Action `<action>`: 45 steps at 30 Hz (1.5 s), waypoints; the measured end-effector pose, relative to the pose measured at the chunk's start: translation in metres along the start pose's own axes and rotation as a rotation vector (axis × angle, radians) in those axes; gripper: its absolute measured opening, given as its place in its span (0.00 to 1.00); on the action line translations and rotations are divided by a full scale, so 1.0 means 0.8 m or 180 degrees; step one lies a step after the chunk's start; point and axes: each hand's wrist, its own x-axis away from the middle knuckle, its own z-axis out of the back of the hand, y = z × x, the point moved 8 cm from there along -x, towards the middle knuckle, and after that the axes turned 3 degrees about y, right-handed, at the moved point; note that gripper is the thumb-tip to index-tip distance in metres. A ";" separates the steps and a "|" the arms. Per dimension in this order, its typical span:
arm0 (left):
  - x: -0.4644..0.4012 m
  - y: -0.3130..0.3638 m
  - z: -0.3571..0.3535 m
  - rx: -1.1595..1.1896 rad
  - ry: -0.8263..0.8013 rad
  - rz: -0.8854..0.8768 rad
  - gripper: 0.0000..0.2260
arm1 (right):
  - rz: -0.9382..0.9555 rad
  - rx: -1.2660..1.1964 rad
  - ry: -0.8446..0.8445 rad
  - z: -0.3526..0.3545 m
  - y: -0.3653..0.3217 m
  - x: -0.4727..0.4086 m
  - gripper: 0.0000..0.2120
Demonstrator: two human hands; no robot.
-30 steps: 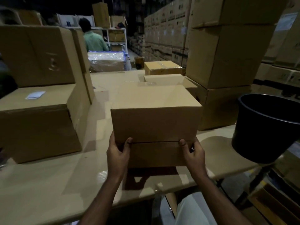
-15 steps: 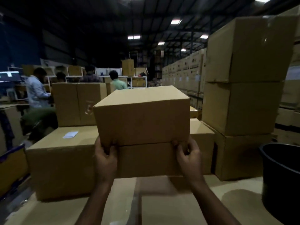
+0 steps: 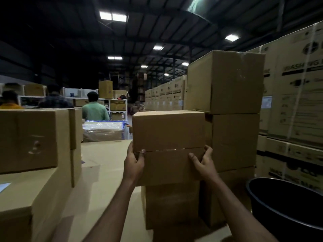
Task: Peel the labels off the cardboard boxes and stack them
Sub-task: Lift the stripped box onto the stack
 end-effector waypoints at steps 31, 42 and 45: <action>-0.040 -0.056 -0.096 -0.0470 0.0215 0.0079 0.28 | 0.0988 0.2091 0.0664 -0.022 0.023 -0.027 0.31; 0.013 -0.012 -0.005 -0.0668 0.0340 -0.0212 0.30 | 0.1900 0.1356 0.0723 -0.058 -0.045 0.029 0.29; 0.052 -0.005 0.067 -0.0803 0.0605 -0.0266 0.27 | 0.2067 0.0745 0.0404 -0.111 -0.056 0.069 0.28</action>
